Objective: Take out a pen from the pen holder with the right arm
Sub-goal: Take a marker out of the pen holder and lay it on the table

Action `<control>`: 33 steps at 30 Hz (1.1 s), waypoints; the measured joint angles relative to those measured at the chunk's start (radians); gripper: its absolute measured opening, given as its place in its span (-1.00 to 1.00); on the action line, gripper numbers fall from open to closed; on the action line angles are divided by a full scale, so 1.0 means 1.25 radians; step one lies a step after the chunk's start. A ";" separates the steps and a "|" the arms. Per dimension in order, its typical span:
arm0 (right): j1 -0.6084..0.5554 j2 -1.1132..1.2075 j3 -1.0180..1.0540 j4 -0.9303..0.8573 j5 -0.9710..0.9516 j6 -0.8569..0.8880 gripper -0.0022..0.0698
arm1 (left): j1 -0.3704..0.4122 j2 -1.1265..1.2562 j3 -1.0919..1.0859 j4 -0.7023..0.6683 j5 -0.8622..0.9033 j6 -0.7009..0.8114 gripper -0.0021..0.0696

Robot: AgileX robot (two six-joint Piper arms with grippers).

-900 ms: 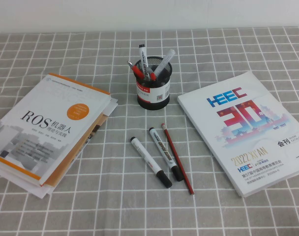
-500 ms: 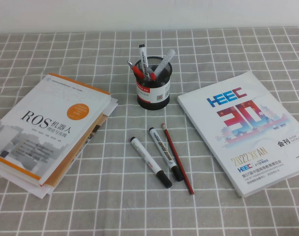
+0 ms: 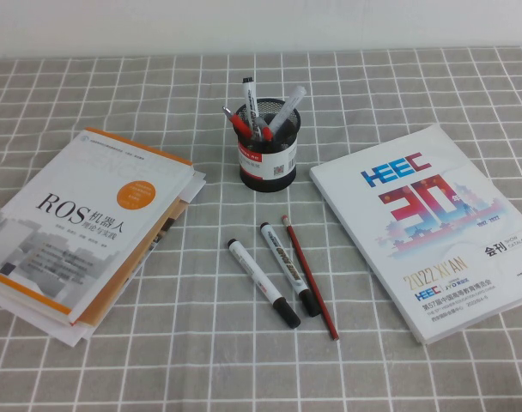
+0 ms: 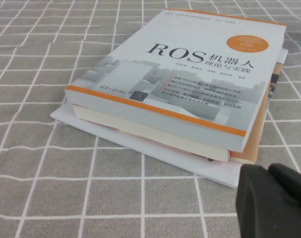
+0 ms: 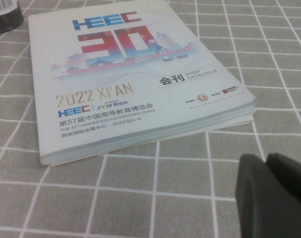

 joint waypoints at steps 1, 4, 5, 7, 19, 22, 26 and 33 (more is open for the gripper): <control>0.000 0.000 0.000 0.000 0.000 0.000 -0.97 | 0.000 0.000 0.000 0.000 0.000 0.000 -0.95; 0.000 0.000 0.000 0.001 0.000 0.000 -0.97 | 0.000 0.000 0.000 0.000 0.000 0.000 -0.95; 0.000 0.000 0.000 0.004 0.000 0.000 -0.97 | 0.000 0.000 0.000 0.000 0.000 0.000 -0.95; 0.000 0.000 0.000 0.014 -0.003 0.000 -0.97 | 0.000 0.000 0.000 0.000 0.000 0.000 -0.95; 0.000 0.000 0.000 0.201 -0.123 0.000 -0.97 | 0.000 0.000 0.000 0.000 0.000 0.000 -0.95; 0.000 0.000 0.000 0.307 -0.179 0.000 -0.97 | 0.000 0.000 0.000 0.000 0.000 0.000 -0.95; 0.000 0.000 0.000 0.415 -0.220 0.000 -0.97 | 0.000 0.000 0.000 0.000 0.000 0.000 -0.95; 0.000 0.000 0.000 0.455 -0.253 0.000 -0.97 | 0.000 0.000 0.000 0.000 0.000 0.000 -0.95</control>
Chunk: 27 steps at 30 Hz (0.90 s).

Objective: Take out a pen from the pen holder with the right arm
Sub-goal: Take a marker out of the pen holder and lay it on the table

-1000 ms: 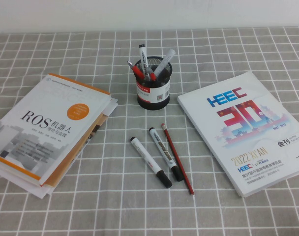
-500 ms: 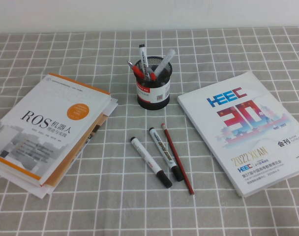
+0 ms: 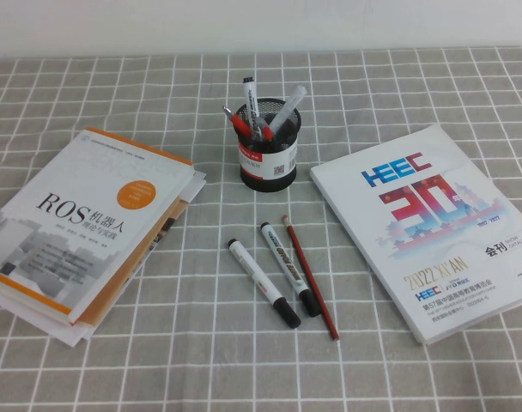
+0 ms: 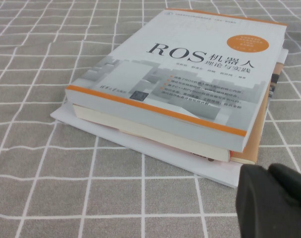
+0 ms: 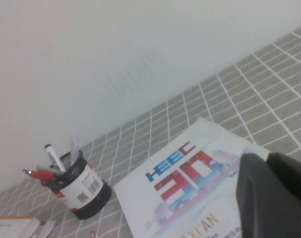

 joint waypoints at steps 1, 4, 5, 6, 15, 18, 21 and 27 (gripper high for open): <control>0.000 0.000 0.000 0.002 0.008 0.000 -0.97 | 0.000 0.000 0.000 0.000 0.000 0.000 -0.95; 0.000 0.007 -0.036 0.004 0.061 0.000 -0.97 | 0.000 0.000 0.000 0.000 0.000 0.000 -0.95; 0.000 0.023 -0.060 0.004 0.084 0.000 -0.97 | 0.000 0.000 0.000 0.000 0.000 0.000 -0.95; 0.000 0.047 -0.089 0.004 0.110 0.000 -0.97 | 0.000 0.000 0.000 0.000 0.000 0.000 -0.95; 0.000 0.386 -0.330 -0.081 0.355 -0.036 -0.97 | 0.000 0.000 0.000 0.000 0.000 0.000 -0.95; 0.000 0.509 -0.394 -0.088 0.387 -0.084 -0.97 | 0.000 0.000 0.000 0.000 0.000 0.000 -0.95; 0.000 0.614 -0.467 -0.083 0.423 -0.133 -0.97 | 0.000 0.000 0.000 0.000 0.000 0.000 -0.95; 0.033 0.758 -0.577 0.017 0.424 -0.242 -0.97 | 0.000 0.000 0.000 0.000 0.000 0.000 -0.95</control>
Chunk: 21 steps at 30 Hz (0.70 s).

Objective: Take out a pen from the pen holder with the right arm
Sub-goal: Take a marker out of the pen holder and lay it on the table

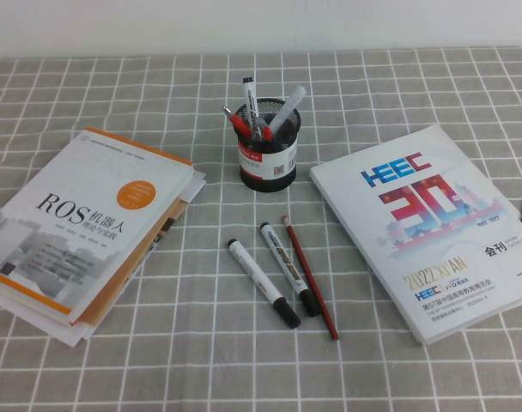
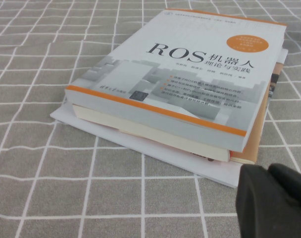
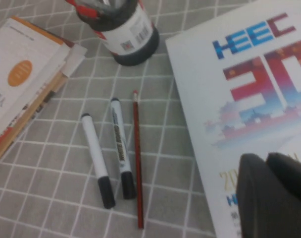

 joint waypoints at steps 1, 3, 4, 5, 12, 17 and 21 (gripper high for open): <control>0.024 0.021 -0.015 0.005 -0.017 -0.008 -0.97 | 0.000 0.000 0.000 0.000 0.000 0.000 -0.95; 0.072 0.056 -0.040 0.014 -0.065 -0.016 -0.97 | 0.000 0.000 0.000 0.000 0.000 0.000 -0.95; 0.114 0.084 -0.055 0.014 -0.106 -0.019 -0.97 | 0.000 0.000 0.000 0.000 0.000 0.000 -0.95; 0.151 0.108 -0.065 0.011 -0.138 -0.019 -0.97 | 0.000 0.000 0.000 0.000 0.000 0.000 -0.95; 0.358 0.283 -0.112 -0.079 -0.443 0.003 -0.95 | 0.000 0.000 0.000 0.000 0.000 0.000 -0.95; 0.397 0.397 -0.115 -0.251 -0.648 0.204 -0.61 | 0.000 0.000 0.000 0.000 0.000 0.000 -0.95; 0.399 0.498 -0.116 -0.398 -0.852 0.374 -0.03 | 0.000 0.000 0.000 0.000 0.000 0.000 -0.95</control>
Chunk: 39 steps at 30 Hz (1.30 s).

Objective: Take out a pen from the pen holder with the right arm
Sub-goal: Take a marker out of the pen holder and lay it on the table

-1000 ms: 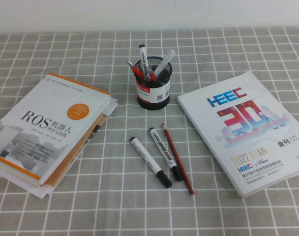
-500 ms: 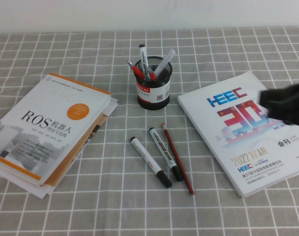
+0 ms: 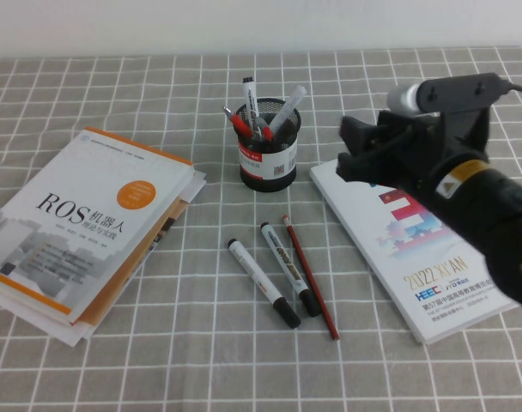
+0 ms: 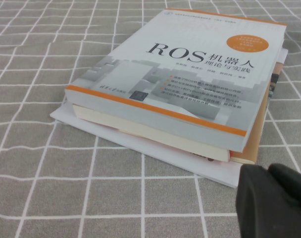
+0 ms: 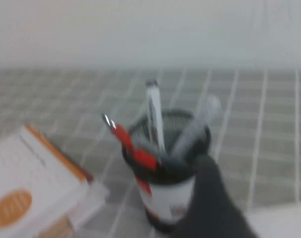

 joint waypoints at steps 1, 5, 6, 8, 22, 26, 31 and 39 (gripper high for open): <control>0.000 0.027 0.000 -0.032 -0.061 0.028 0.09 | 0.000 0.000 0.000 0.000 0.000 0.000 -0.95; 0.002 0.127 -0.001 -0.088 -0.288 0.074 0.30 | 0.000 0.000 0.000 0.000 0.000 0.000 -0.95; 0.003 0.152 -0.003 -0.090 -0.344 0.079 0.32 | 0.000 0.000 0.000 0.000 0.000 0.000 -0.95; 0.003 0.201 -0.007 -0.091 -0.436 0.085 0.34 | 0.000 0.000 0.000 0.000 0.000 0.000 -0.95; 0.005 0.378 -0.223 -0.103 -0.393 0.120 0.36 | 0.000 0.000 0.000 0.000 0.000 0.000 -0.95; 0.005 0.411 -0.289 -0.070 -0.340 0.138 0.36 | 0.000 0.000 0.000 0.000 0.000 0.000 -0.95; 0.003 0.447 -0.365 -0.040 -0.280 0.141 0.36 | 0.000 0.000 0.000 0.000 0.000 0.000 -0.95; -0.007 0.478 -0.419 0.015 -0.244 0.141 0.36 | 0.000 0.000 0.000 0.000 0.000 0.000 -0.95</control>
